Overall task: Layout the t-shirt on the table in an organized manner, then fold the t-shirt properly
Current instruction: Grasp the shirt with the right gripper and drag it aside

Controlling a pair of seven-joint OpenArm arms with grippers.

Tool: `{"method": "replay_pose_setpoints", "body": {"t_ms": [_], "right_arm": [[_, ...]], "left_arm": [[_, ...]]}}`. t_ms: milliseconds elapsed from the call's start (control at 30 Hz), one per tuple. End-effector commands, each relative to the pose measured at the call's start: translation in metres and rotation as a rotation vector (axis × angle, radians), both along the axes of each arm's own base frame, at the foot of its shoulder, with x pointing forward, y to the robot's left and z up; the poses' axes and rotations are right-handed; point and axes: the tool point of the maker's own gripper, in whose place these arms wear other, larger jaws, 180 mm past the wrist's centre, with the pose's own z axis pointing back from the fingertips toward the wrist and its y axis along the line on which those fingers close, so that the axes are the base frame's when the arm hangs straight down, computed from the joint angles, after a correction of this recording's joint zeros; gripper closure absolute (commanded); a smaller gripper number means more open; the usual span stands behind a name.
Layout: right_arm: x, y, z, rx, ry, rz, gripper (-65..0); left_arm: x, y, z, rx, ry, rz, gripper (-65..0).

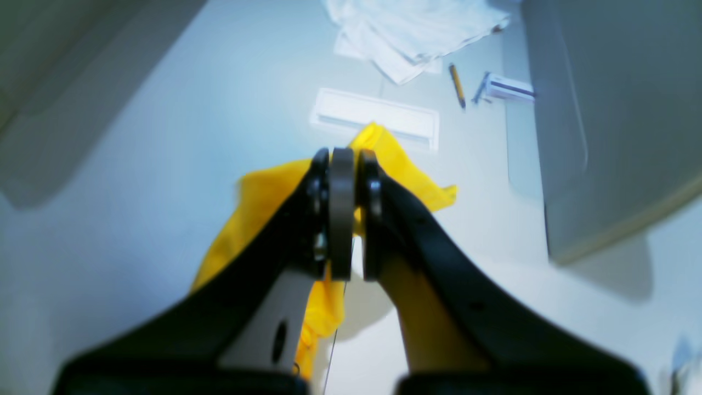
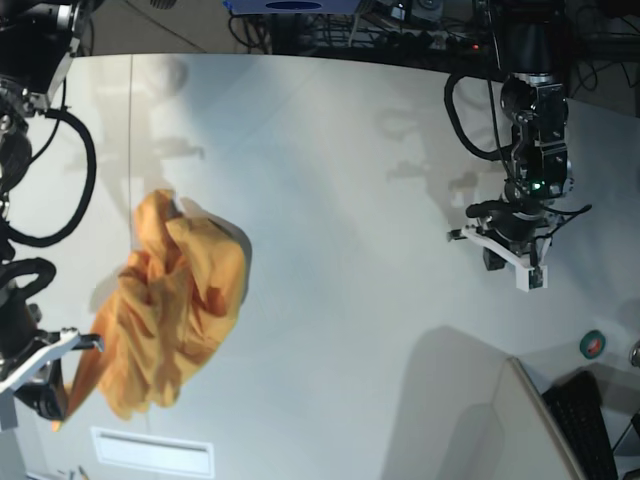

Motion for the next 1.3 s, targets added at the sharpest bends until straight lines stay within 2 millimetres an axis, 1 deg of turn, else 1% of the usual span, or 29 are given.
{"method": "replay_pose_setpoints", "body": {"t_ms": [0,67,167,233,300,400,567,633,667,733,767,800,833,867,933,1000,1033,1067,1167,1200,1267], "right_arm": [[0.007,0.001,0.028,-0.022,-0.087,0.008,0.0],[0.015,0.011,0.043,-0.034,-0.122,0.04,0.0],[0.022,0.02,0.062,-0.064,-0.165,0.072,0.0],[0.025,0.023,0.071,-0.066,-0.189,0.079,0.0],[0.027,0.018,0.081,-0.065,-0.212,0.067,0.0],[0.026,0.007,0.087,-0.061,-0.228,0.036,0.0],[0.024,-0.009,0.091,-0.054,-0.239,-0.006,0.0],[0.022,-0.016,0.089,-0.051,-0.234,-0.026,0.0],[0.02,-0.021,0.084,-0.049,-0.222,-0.039,0.0],[0.012,-0.036,0.069,-0.043,-0.186,-0.079,0.0],[0.006,-0.043,0.057,-0.033,-0.157,-0.101,0.0],[-0.002,-0.05,0.039,-0.026,-0.112,-0.119,0.0],[-0.012,-0.053,0.018,-0.02,-0.061,-0.132,0.0],[-0.023,-0.051,-0.006,0.001,-0.006,-0.137,0.0],[-0.046,-0.041,-0.047,0.049,0.1,-0.127,0.0],[-0.072,-0.029,-0.084,0.107,0.202,-0.109,0.0],[-0.086,-0.024,-0.1,0.135,0.253,-0.099,0.0],[-0.1,-0.019,-0.114,0.162,0.298,-0.093,0.0],[-0.148,-0.006,-0.162,0.262,0.46,-0.101,0.0],[-0.162,-0.003,-0.174,0.284,0.506,-0.106,0.0],[-0.183,-0.002,-0.195,0.31,0.584,-0.119,0.0]], "left_arm": [[0.013,0.005,0.018,0.019,-0.06,0.001,0.0],[0.011,0.009,0.017,0.024,-0.056,0.007,0.0],[0.011,0.013,0.018,0.033,-0.056,0.009,0.0],[0.011,0.014,0.019,0.033,-0.057,0.012,0.0],[0.011,0.014,0.019,0.027,-0.059,0.013,0.0],[0.012,0.014,0.019,0.031,-0.058,0.012,0.0],[0.014,0.01,0.019,0.027,-0.058,0.006,0.0],[0.015,0.009,0.02,0.018,-0.061,0.007,0.0],[0.016,0.008,0.02,0.017,-0.063,0.007,0.0],[0.018,0.003,0.02,0.01,-0.065,0.005,0.0],[0.021,0.001,0.021,0.007,-0.071,0.005,0.0],[0.022,0.0,0.021,0.002,-0.073,0.006,-0.5],[0.021,-0.001,0.021,0.0,-0.071,0.006,-7.1],[0.021,-0.001,0.019,-0.002,-0.067,0.007,-13.7],[0.02,0.0,0.012,-0.008,-0.051,0.012,-23.9],[0.018,0.0,0.006,-0.02,-0.038,0.019,-31.3],[0.022,-0.001,0.007,-0.023,-0.041,0.018,-33.6],[0.023,-0.004,0.005,-0.026,-0.035,0.01,-34.9],[0.025,-0.025,-0.007,-0.021,0.001,-0.059,-35.2],[0.026,-0.032,-0.009,-0.016,0.008,-0.082,-35.4],[0.035,-0.05,-0.006,-0.014,0.001,-0.132,-35.4]]}}
